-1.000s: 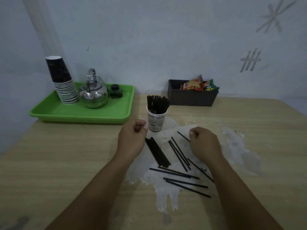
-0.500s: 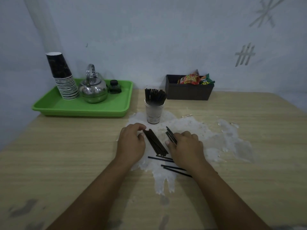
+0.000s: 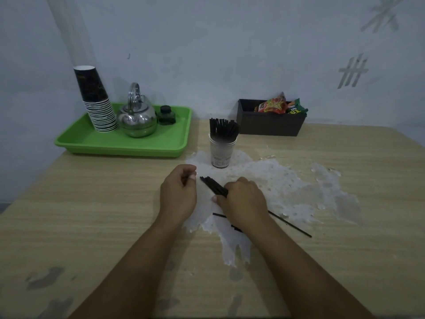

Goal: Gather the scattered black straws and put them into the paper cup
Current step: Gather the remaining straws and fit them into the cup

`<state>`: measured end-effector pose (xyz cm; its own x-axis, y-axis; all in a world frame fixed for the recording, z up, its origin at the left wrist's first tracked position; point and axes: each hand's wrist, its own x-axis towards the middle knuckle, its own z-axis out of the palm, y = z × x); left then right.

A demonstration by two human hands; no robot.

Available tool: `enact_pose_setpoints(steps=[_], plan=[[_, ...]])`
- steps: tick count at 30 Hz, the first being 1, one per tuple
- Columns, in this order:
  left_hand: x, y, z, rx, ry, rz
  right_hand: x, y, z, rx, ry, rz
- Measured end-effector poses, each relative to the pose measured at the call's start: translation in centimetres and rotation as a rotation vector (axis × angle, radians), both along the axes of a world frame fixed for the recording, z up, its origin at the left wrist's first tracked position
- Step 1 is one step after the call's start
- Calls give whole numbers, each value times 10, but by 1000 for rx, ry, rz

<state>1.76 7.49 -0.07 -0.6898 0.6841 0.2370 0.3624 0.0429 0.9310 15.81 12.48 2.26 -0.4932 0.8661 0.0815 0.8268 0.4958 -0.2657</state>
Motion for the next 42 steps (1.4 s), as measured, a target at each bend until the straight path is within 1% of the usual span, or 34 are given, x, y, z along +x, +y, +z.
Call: enact_pose_setpoints(steps=[3, 5, 13, 16, 23, 31, 39, 42], plan=[[-1, -2, 0, 8, -27, 7, -5, 1, -2, -6, 61, 18], [-1, -2, 1, 10, -53, 7, -8, 2, -2, -18, 68, 30], [2, -4, 6, 46, -183, 31, -17, 1, 5, -70, -48, 99], [2, -6, 8, 55, -215, 39, -17, -3, 5, -47, -65, 117], [3, -7, 10, 56, -245, 46, -20, -6, 3, 47, -91, 123], [2, -7, 11, 68, -270, 44, -26, -11, -12, 190, -115, 46], [1, -6, 10, 72, -294, 49, -20, 0, -18, 135, -102, 87], [1, -6, 10, 84, -301, 49, -15, 3, -15, 124, -58, 101]])
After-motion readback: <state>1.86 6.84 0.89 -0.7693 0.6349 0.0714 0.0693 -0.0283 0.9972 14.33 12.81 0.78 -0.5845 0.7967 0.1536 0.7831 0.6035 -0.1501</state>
